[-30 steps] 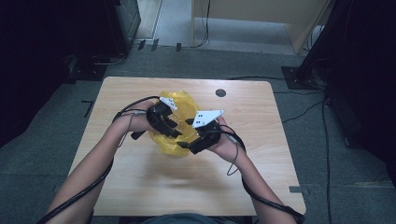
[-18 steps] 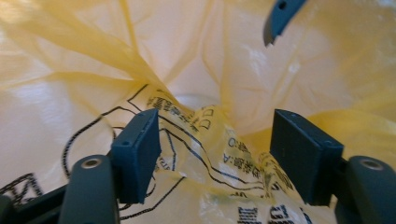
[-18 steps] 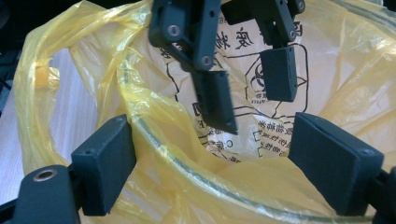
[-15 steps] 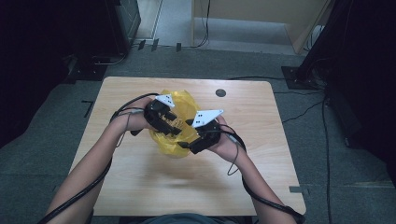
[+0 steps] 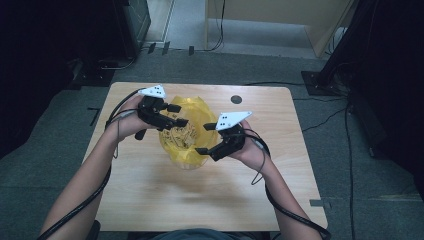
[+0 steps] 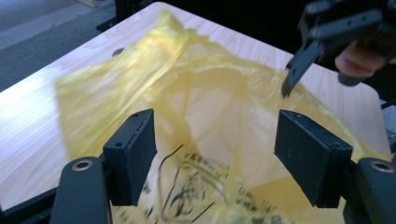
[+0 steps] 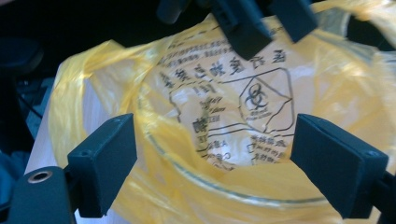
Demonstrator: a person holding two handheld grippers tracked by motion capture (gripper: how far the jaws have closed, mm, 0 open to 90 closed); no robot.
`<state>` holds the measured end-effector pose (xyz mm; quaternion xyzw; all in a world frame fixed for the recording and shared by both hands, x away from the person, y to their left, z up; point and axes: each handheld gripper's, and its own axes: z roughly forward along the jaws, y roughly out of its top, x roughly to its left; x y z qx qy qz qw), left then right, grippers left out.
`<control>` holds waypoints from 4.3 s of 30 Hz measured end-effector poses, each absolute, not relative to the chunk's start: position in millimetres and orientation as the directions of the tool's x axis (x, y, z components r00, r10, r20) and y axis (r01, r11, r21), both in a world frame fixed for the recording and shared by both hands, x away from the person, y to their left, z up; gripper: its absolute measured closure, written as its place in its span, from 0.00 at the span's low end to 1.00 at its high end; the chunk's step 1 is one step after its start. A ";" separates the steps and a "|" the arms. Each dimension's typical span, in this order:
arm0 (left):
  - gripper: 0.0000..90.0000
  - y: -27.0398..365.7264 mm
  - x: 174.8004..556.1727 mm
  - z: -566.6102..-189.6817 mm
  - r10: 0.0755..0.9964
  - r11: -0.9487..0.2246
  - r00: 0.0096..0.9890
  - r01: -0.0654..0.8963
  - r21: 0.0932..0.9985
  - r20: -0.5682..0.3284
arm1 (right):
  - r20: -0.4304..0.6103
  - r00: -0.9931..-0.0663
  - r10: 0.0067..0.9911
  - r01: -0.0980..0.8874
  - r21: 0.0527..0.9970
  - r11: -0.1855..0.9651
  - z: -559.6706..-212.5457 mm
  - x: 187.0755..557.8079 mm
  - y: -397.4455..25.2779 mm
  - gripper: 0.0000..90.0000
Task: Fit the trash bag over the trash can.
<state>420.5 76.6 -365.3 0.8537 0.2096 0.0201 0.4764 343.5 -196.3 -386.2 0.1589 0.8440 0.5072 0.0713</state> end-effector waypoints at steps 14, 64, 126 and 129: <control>0.32 104.5 415.5 -375.5 0.436 -0.394 0.884 0.353 0.848 -0.165 | 0.026 -0.895 0.446 0.216 0.899 0.382 -384.3 362.8 -203.7 0.18; 0.30 130.8 402.4 -383.6 0.462 -0.339 0.870 0.354 0.872 -0.173 | 0.056 -0.854 0.518 0.285 0.882 0.375 -383.9 378.9 -220.2 0.18; 0.31 179.9 392.8 -447.1 0.559 -0.323 0.806 0.426 0.845 -0.193 | 0.087 -0.770 0.632 0.376 0.862 0.339 -434.3 378.6 -286.0 0.18; 0.31 178.7 392.8 -452.7 0.562 -0.340 0.810 0.411 0.846 -0.168 | 0.090 -0.772 0.629 0.378 0.861 0.341 -439.3 379.2 -286.0 0.18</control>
